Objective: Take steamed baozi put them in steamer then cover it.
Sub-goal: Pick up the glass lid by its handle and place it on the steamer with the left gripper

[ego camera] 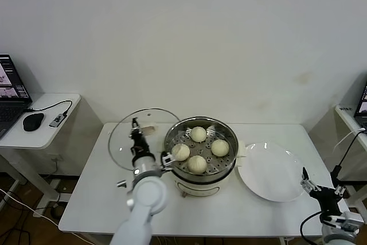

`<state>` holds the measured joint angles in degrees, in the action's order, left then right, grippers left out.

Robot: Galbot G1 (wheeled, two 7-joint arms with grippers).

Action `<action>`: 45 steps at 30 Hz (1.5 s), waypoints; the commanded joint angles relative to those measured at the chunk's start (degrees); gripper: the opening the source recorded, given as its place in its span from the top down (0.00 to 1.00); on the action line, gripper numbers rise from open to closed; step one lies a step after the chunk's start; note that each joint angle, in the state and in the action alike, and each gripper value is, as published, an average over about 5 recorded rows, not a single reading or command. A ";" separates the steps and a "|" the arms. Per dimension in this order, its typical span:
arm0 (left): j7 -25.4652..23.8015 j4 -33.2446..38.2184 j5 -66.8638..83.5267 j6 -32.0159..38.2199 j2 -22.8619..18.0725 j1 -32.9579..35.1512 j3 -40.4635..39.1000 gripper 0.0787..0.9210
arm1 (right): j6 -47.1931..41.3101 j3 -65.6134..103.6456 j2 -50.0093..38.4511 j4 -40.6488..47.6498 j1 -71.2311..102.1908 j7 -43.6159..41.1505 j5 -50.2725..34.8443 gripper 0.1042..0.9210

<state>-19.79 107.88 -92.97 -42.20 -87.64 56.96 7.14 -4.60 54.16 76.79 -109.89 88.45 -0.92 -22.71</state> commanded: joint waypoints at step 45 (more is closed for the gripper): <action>1.43 -14.59 1.88 -2.42 -4.96 -9.05 -18.00 0.92 | 0.35 1.74 1.53 2.26 -0.70 -0.02 1.54 0.12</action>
<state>-19.79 95.48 -88.12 -42.19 -92.20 47.80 -10.62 -4.35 55.94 78.25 -107.69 87.78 -0.91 -21.24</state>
